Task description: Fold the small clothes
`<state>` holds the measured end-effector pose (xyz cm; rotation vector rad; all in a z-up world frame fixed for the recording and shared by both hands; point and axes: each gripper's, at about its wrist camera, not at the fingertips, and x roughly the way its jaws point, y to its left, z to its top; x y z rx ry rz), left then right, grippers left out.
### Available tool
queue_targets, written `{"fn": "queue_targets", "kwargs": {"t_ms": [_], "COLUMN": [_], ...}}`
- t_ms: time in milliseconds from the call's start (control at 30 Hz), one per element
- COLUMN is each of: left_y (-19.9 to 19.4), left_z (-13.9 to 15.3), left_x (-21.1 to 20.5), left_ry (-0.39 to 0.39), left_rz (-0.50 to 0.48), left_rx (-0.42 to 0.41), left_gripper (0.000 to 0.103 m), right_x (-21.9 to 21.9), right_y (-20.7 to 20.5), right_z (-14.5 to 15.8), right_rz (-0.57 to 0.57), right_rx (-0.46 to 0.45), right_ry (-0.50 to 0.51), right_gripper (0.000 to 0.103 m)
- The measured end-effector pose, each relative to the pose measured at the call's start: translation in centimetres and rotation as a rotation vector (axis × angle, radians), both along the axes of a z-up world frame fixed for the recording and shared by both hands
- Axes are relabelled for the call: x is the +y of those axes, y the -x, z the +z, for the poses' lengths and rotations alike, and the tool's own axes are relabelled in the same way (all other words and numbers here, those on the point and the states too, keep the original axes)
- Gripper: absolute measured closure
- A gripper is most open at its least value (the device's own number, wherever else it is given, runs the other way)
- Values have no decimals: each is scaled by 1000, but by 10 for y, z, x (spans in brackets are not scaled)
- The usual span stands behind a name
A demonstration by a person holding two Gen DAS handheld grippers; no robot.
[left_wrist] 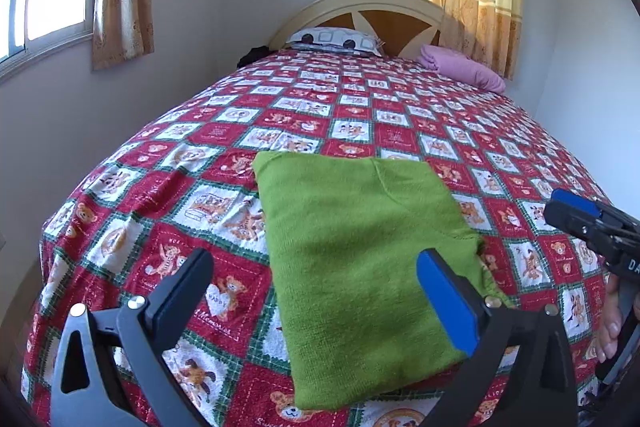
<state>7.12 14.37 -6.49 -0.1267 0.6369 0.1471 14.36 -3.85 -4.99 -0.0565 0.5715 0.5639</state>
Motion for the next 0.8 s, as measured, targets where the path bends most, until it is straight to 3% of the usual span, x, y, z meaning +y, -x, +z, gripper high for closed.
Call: {"fn": "queue_targets", "kwargs": {"t_ms": [800], "left_y": [8], "left_z": [7], "left_x": [-16], "left_ry": [-12], "left_rz": [-3], "left_rx": [-28], "left_gripper": [0], "right_x": [3], "right_y": [19], "right_z": [-3], "right_rz": [23], "right_rx": [-13], "right_ry": [-15], "right_gripper": [38]}}
